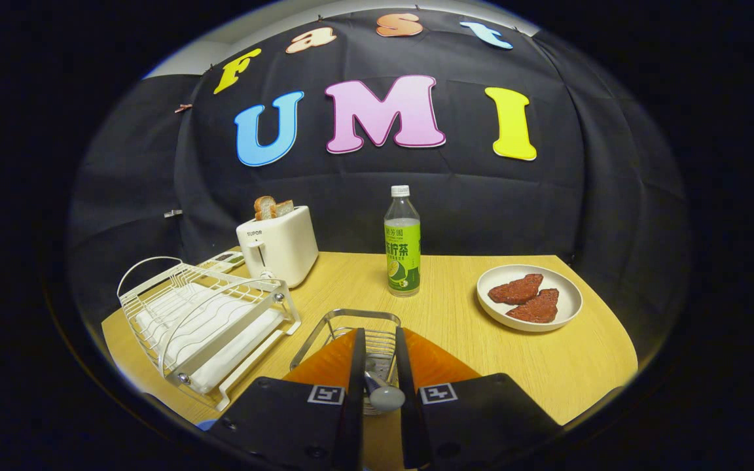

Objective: Take the plate from the dish rack, then take the spoon from the basket and place it into the plate.

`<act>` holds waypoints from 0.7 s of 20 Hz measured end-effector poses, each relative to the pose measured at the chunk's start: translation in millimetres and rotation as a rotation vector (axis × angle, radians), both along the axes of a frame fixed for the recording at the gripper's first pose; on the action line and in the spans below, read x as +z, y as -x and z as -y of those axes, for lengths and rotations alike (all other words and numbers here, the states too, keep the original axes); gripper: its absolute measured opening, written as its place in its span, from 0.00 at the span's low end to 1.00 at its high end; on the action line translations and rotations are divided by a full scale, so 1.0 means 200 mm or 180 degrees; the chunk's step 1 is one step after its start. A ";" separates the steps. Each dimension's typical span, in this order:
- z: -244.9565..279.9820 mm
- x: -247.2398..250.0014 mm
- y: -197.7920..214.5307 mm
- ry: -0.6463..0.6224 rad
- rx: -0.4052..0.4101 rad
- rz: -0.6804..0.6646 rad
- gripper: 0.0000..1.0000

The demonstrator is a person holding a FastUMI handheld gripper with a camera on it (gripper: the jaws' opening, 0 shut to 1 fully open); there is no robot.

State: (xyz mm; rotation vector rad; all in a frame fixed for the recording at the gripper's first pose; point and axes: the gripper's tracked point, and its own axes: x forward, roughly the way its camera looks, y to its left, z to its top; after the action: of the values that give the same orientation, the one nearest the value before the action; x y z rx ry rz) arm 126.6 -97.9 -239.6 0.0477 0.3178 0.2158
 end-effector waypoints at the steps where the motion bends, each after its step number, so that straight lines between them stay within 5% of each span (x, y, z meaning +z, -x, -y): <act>1: 0.00 0.01 0.00 -0.0004 -0.0031 0.0024 0.27; 14: -0.11 0.05 0.02 0.0110 0.0219 0.0068 0.20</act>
State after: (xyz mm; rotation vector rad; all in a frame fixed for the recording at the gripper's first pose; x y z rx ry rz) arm 122.5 -75.6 -229.2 0.0002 0.3021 0.2788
